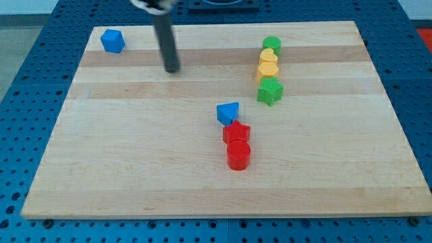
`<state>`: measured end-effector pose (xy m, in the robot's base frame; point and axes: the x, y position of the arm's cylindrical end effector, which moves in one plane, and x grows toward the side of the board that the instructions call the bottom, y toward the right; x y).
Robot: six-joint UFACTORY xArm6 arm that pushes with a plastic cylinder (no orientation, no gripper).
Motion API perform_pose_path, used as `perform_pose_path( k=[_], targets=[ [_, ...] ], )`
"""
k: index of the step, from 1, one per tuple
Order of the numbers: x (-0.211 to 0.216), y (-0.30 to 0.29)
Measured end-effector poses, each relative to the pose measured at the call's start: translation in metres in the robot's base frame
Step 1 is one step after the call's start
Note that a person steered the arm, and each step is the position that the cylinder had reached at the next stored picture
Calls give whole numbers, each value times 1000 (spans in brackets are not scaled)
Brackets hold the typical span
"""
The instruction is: Move the blue triangle slightly to the left
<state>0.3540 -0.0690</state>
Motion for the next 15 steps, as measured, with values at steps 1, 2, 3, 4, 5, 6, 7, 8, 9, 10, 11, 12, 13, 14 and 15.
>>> perform_pose_path(
  k=[1,2,3,4,5,6,7,8,9,10,11,12,13,14,15],
  targets=[
    [63,65],
    [67,67],
    [67,78],
    [73,107],
    [93,127],
    [105,127],
    [105,125],
    [105,110],
    [100,92],
    [97,68],
    [97,43],
    [97,20],
    [97,-7],
    [97,-28],
    [124,10]
  ],
)
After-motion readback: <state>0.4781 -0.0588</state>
